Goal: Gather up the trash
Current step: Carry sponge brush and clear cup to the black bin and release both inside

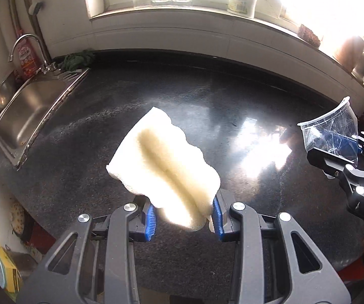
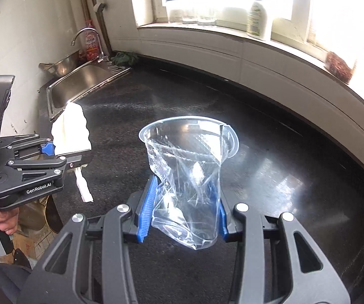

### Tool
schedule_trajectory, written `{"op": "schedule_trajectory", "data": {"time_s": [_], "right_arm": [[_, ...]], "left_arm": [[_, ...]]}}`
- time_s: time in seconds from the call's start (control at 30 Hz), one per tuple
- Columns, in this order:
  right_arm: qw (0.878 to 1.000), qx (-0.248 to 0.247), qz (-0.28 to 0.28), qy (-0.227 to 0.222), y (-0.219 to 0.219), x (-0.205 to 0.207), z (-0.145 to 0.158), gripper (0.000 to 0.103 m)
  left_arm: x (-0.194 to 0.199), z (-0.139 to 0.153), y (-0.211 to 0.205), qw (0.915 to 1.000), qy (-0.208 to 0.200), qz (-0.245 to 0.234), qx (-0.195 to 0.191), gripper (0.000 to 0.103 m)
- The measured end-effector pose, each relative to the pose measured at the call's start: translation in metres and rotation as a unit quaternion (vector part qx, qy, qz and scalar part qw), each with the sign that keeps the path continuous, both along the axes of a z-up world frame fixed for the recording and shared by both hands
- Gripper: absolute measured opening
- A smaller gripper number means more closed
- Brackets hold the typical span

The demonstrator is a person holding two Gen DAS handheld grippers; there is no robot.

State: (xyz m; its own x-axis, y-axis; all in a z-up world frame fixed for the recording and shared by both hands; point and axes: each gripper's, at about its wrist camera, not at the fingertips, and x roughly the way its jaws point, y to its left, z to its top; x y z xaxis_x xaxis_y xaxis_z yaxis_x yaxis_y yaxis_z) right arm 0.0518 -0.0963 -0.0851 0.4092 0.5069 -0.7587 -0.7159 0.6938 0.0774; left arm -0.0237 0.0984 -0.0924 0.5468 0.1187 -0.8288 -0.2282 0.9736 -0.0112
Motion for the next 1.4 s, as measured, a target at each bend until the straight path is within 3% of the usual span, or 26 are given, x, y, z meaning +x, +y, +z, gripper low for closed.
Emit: {"op": "schedule_trajectory", "data": {"time_s": [0.17, 0.3, 0.5, 0.7, 0.83, 0.93, 1.17, 1.27, 1.4], "right_arm": [[0.995, 0.007, 0.097, 0.007, 0.076, -0.024, 0.007, 0.041], [0.982, 0.007, 0.186, 0.009, 0.142, -0.058, 0.011, 0.041], [0.948, -0.003, 0.316, 0.032, 0.234, -0.127, 0.001, 0.041], [0.909, -0.021, 0.411, 0.061, 0.304, -0.197, -0.02, 0.041], [0.89, -0.045, 0.447, 0.078, 0.343, -0.233, -0.043, 0.041], [0.881, -0.066, 0.46, 0.091, 0.366, -0.249, -0.065, 0.042], [0.874, -0.129, 0.452, 0.124, 0.421, -0.26, -0.132, 0.042], [0.872, -0.145, 0.448, 0.133, 0.437, -0.26, -0.149, 0.043], [0.871, -0.155, 0.447, 0.135, 0.449, -0.263, -0.158, 0.043]], "left_arm": [[-0.055, 0.004, 0.062, 0.9957, -0.003, 0.091, 0.016, 0.034], [-0.11, -0.003, 0.107, 0.9842, 0.008, 0.175, 0.024, 0.034], [-0.19, -0.027, 0.155, 0.9557, 0.032, 0.293, 0.01, 0.034], [-0.254, -0.052, 0.187, 0.9274, 0.035, 0.372, -0.018, 0.034], [-0.282, -0.073, 0.207, 0.9127, 0.034, 0.405, -0.037, 0.034], [-0.292, -0.092, 0.218, 0.9069, 0.018, 0.417, -0.055, 0.035], [-0.297, -0.157, 0.252, 0.8967, 0.022, 0.432, -0.095, 0.035], [-0.299, -0.174, 0.263, 0.8923, 0.022, 0.437, -0.113, 0.035], [-0.3, -0.187, 0.27, 0.894, 0.023, 0.431, -0.121, 0.036]]}}
